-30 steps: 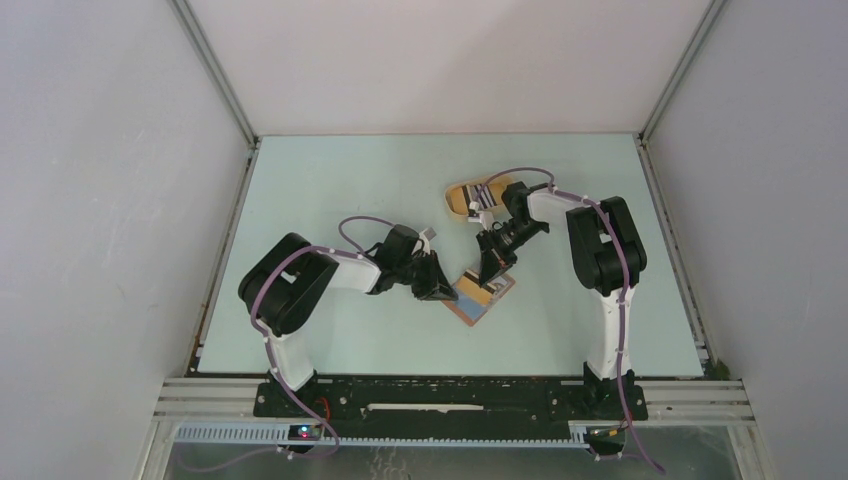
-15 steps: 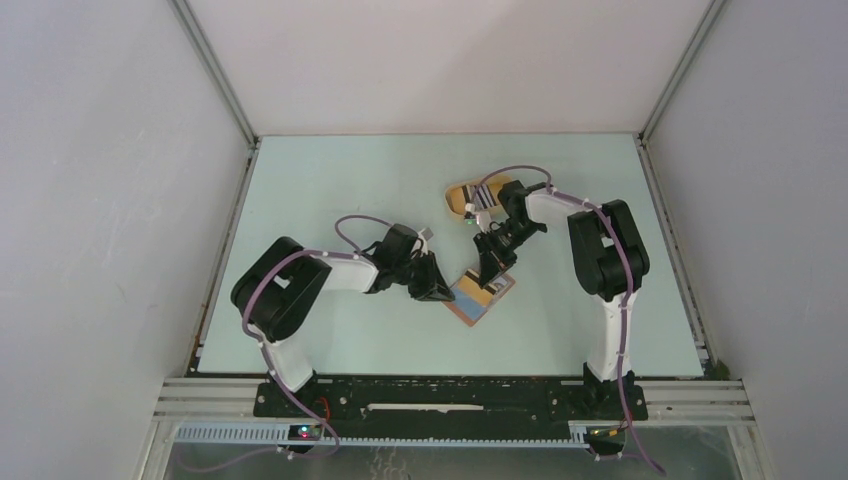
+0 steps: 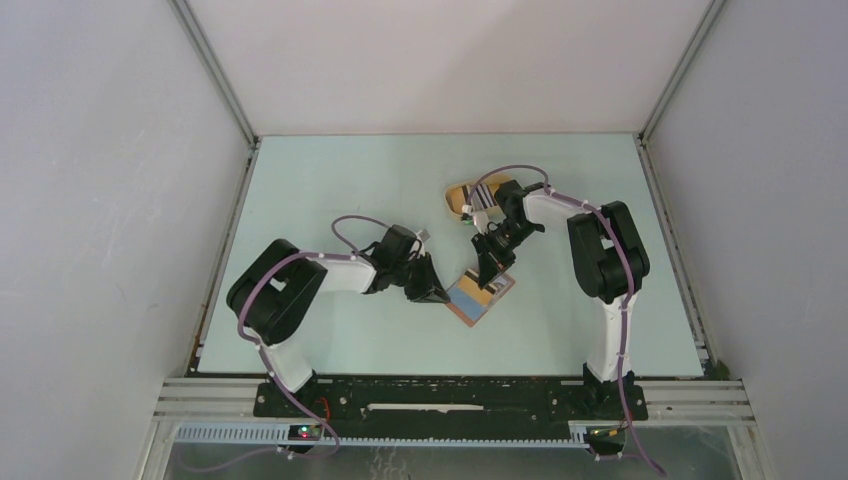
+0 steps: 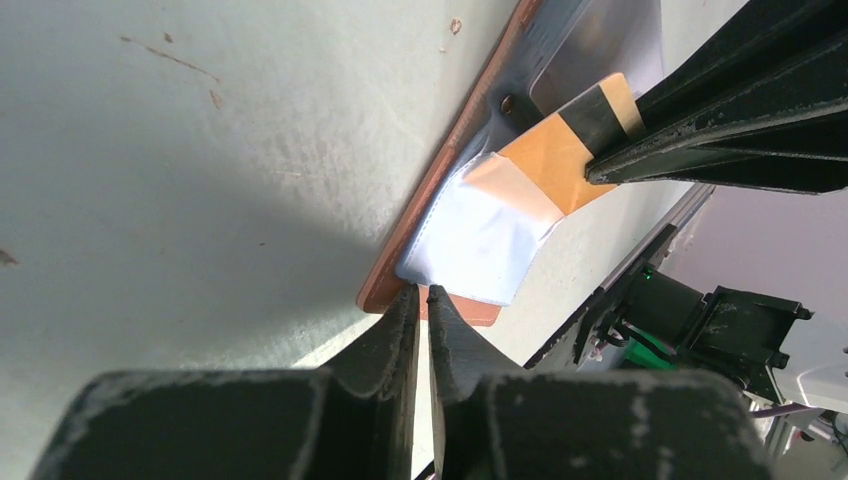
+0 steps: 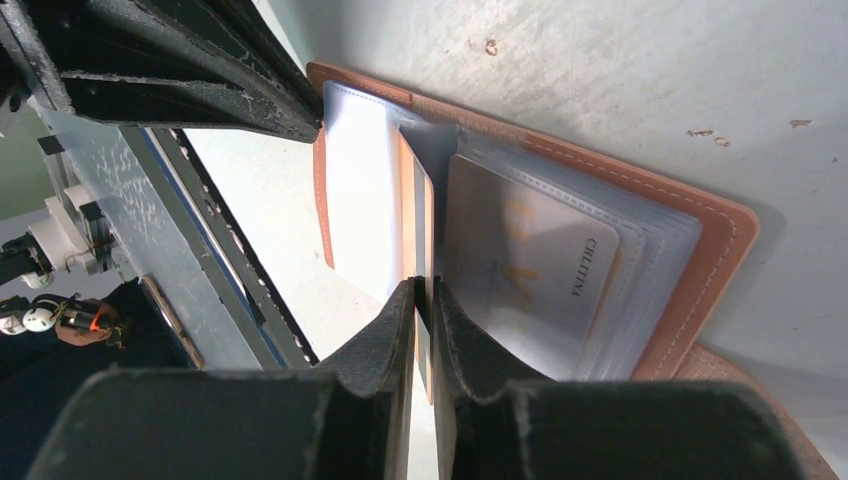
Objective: Put the credit cards into the card holder
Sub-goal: Insert the credit card into the card holder.
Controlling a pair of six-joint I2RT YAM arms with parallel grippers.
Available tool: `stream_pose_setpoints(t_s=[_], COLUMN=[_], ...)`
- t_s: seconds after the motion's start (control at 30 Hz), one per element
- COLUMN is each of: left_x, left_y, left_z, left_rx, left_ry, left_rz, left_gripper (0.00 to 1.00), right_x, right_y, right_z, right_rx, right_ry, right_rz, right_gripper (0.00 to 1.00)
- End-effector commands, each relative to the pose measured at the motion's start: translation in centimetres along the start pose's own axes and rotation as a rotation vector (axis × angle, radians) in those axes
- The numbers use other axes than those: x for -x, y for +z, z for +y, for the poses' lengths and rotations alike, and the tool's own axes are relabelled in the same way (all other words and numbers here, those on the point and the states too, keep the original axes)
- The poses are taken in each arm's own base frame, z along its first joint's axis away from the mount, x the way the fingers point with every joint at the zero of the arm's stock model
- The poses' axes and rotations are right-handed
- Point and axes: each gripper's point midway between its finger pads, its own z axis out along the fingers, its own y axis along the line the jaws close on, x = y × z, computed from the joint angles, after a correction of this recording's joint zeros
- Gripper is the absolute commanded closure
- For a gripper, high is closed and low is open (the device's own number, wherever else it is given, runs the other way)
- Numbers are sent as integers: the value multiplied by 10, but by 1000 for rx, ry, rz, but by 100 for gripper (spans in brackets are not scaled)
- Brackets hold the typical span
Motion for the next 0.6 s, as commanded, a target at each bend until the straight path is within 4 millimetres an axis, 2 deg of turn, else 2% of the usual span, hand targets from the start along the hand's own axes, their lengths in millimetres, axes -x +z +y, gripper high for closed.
stream_pose_setpoints(t_s=[0.0,0.3,0.57], left_x=[-6,-8,-7], left_y=[-5,-3,-3], left_z=[9,9,6], left_rx=[27,21,9], left_ry=[30,29,30], left_rz=[-3,2,-1], left_gripper=[87,88,88], right_x=[1,-3,-6], right_y=[0,9,15], right_z=[11,15,12], right_rx=[40,134,145], right_ry=[-17,53,95], right_rz=[-2,22,42], right_gripper=[85,96,94])
